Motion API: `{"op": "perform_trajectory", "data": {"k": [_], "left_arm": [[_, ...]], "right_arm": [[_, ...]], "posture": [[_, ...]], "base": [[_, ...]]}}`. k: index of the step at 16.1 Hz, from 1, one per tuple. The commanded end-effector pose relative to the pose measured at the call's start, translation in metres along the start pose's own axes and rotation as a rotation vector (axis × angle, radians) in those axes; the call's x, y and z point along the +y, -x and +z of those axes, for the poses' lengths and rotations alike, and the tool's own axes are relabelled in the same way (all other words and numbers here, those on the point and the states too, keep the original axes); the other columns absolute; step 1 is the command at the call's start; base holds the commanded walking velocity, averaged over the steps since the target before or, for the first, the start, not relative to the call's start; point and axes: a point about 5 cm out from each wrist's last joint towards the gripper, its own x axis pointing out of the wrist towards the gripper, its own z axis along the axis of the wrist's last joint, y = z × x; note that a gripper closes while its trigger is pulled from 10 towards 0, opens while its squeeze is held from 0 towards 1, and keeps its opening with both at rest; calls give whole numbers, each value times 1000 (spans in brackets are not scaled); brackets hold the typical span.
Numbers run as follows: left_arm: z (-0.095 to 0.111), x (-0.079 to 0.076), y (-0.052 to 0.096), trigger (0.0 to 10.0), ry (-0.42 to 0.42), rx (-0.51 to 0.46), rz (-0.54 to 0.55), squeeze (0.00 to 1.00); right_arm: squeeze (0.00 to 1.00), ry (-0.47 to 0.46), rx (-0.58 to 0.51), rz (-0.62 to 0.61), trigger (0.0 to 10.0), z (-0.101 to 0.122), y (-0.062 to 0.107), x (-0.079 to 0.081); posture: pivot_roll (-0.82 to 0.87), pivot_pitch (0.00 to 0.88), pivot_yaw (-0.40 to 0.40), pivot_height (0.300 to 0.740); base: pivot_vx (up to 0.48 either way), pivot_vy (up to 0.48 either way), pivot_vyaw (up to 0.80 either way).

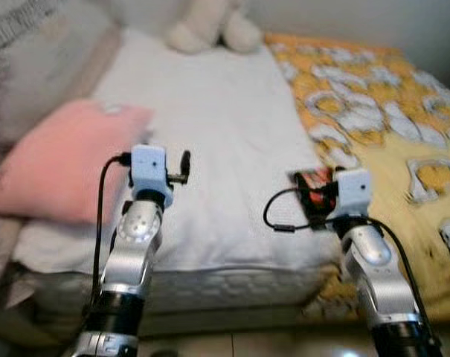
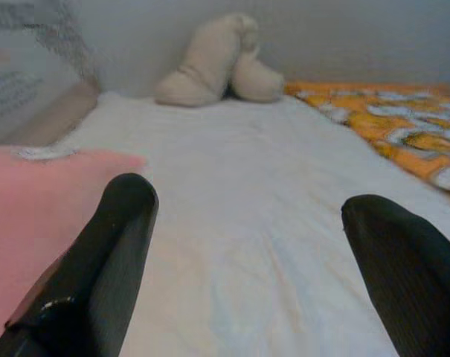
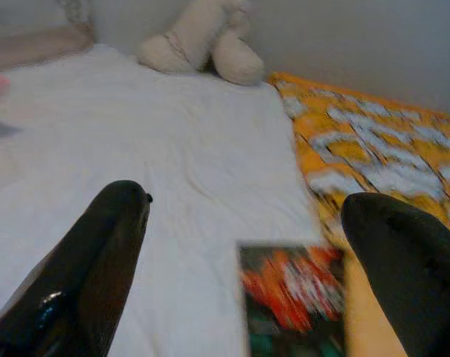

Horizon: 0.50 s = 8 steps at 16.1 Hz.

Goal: Clean up the room

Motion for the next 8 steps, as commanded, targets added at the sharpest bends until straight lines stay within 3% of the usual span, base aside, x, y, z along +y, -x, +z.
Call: {"op": "perform_trajectory", "data": {"k": [1,3,4,8], "left_arm": [[4,-8,-4,10000,-9,-14,-28,0],[3,-11,-4,10000,-10,-3,-52,0],[3,-12,-3,10000,-7,-6,-60,0],[1,-13,-6,10000,-10,9,-57,0]], "right_arm": [[0,6,-13,-21,10000,2,0,-6],[0,4,-11,-28,10000,1,1,-7],[0,6,-13,-28,10000,1,1,-6],[0,19,-18,-21,10000,0,2,-4]], "posture": [[13,0,-59,740],[10,0,-55,740],[7,0,-50,740],[0,0,-44,736]], "base": [[0,0,-488],[0,0,-484],[337,0,-494],[395,-267,0]]}}
